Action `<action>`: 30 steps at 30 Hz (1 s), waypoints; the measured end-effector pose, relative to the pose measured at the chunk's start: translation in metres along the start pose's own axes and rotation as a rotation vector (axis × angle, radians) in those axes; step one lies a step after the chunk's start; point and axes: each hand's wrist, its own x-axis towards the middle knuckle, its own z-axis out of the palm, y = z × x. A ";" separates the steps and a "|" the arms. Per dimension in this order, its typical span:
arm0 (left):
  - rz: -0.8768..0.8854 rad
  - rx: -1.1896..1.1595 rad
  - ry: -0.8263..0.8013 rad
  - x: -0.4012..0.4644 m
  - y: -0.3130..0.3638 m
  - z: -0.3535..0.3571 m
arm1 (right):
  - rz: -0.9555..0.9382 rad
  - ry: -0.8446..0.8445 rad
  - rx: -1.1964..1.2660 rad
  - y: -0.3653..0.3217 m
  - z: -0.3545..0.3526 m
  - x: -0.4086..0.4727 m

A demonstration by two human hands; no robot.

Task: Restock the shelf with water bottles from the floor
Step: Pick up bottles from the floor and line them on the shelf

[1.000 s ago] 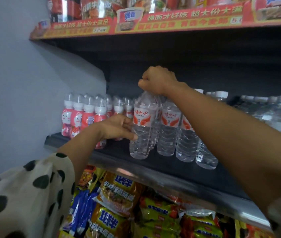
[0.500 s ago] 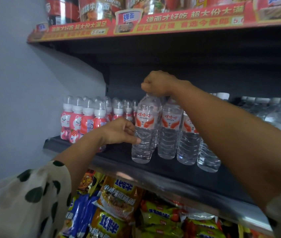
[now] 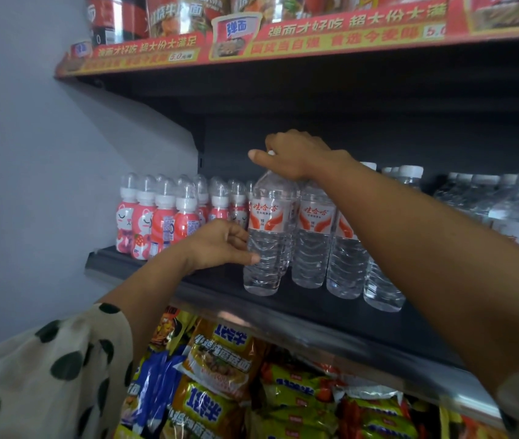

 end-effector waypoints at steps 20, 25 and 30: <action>0.050 0.401 0.133 -0.125 0.066 0.027 | 0.126 -0.187 0.030 -0.047 -0.031 -0.201; 0.089 0.641 -0.107 -0.203 0.041 0.099 | 0.169 -0.400 0.070 -0.094 0.024 -0.326; 0.067 0.659 -0.376 -0.271 0.008 0.187 | 0.223 -0.593 0.130 -0.129 0.079 -0.442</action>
